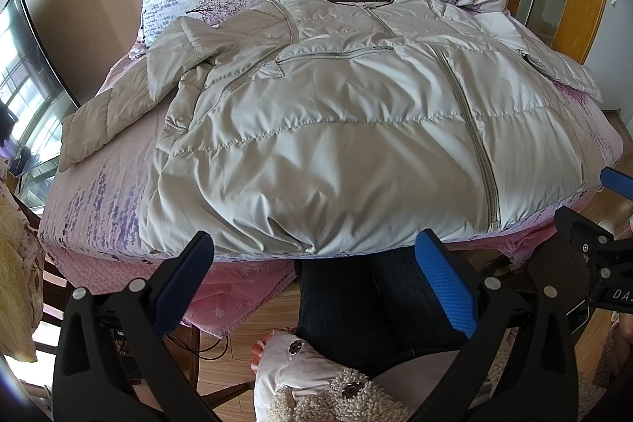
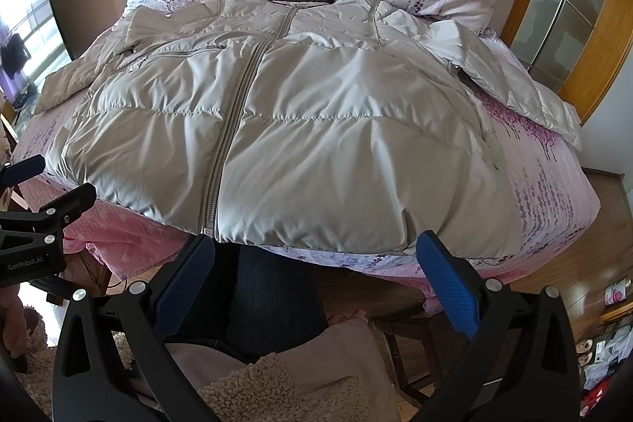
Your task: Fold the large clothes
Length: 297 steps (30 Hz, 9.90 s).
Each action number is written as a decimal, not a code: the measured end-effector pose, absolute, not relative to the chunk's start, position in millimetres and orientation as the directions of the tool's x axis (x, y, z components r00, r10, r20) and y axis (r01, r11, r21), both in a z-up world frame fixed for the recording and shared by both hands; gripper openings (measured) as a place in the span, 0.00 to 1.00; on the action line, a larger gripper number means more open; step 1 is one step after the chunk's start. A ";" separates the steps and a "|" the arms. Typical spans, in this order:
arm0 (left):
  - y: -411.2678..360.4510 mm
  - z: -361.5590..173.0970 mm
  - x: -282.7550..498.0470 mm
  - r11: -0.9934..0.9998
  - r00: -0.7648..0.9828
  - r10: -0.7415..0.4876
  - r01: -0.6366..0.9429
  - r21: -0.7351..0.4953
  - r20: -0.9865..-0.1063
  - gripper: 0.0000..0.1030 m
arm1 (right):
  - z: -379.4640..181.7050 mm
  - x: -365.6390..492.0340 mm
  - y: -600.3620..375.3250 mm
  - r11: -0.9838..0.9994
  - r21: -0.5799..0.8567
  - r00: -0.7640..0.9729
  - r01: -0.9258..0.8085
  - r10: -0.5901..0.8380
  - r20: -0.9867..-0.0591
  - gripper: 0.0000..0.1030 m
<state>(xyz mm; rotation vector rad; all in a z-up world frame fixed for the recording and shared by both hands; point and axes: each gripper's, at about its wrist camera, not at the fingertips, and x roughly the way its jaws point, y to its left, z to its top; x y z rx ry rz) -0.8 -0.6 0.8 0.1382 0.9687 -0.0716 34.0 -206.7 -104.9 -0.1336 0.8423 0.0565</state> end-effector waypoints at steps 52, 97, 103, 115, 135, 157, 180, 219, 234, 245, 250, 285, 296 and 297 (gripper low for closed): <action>202.5 3.2 94.3 0.924 0.722 -0.049 -0.230 -0.306 -0.690 0.98 | -144.5 216.0 -619.4 0.267 0.810 0.834 0.523 0.037 -0.551 0.51; 282.3 -21.7 118.1 0.818 0.768 -0.084 -0.311 -0.484 -0.636 0.98 | 35.1 328.9 -200.4 0.980 0.070 0.845 -0.184 0.194 -0.499 0.05; 287.2 -19.8 115.9 0.822 0.769 -0.067 -0.319 -0.472 -0.636 0.98 | -41.4 357.8 -145.5 0.978 -0.023 0.670 -0.207 0.125 -0.732 0.05; 287.1 -27.3 123.1 0.828 0.760 -0.092 -0.301 -0.474 -0.643 0.98 | -70.5 325.8 -84.8 0.868 -0.305 0.564 -0.392 -0.036 -0.825 0.77; 337.2 -45.6 122.3 0.676 0.725 -0.089 -0.460 -0.576 -0.683 0.88 | -63.0 365.0 -95.7 0.961 0.003 0.524 -0.277 0.153 -0.838 0.30; 405.7 -18.0 135.2 0.460 0.823 -0.054 -0.482 -0.746 -0.565 0.06 | -19.5 307.0 -195.0 0.967 0.128 0.583 -0.220 0.236 -0.778 0.48; 100.6 164.0 244.5 0.740 0.786 -0.535 0.257 -0.622 -0.311 0.05 | -8.0 288.2 -299.9 0.971 0.229 0.669 -0.063 0.212 -0.713 0.49; 112.0 56.4 218.1 0.918 0.644 -0.373 0.150 -0.368 -0.668 0.90 | -67.8 346.9 -279.7 0.835 0.549 0.457 -0.016 0.495 -0.739 0.29; 172.7 35.1 179.7 0.967 0.705 -0.223 0.072 -0.245 -0.673 0.98 | -69.5 342.9 -292.2 0.869 0.494 0.498 0.036 0.412 -0.763 0.20; 183.9 0.5 164.5 0.985 0.552 -0.154 0.022 -0.171 -0.819 0.98 | -15.4 233.2 -364.6 0.927 0.371 0.661 0.062 0.241 -0.711 0.99; 194.7 -7.7 141.8 0.966 0.542 -0.246 0.072 -0.247 -0.804 0.98 | -25.0 162.3 -419.2 0.925 0.370 0.740 0.089 0.187 -0.646 0.99; 190.8 -53.1 75.1 0.729 0.326 -0.656 0.040 -0.684 -0.681 0.59 | -142.0 108.5 -458.3 0.574 0.819 0.476 0.009 0.718 -0.508 0.64; 187.4 -43.7 80.4 0.744 0.363 -0.630 0.030 -0.667 -0.686 0.18 | -124.4 105.9 -448.7 0.611 0.792 0.544 -0.003 0.665 -0.511 0.19; 188.1 -41.0 81.5 0.745 0.371 -0.629 0.033 -0.667 -0.684 0.17 | -118.4 105.2 -447.8 0.618 0.786 0.560 -0.014 0.656 -0.506 0.17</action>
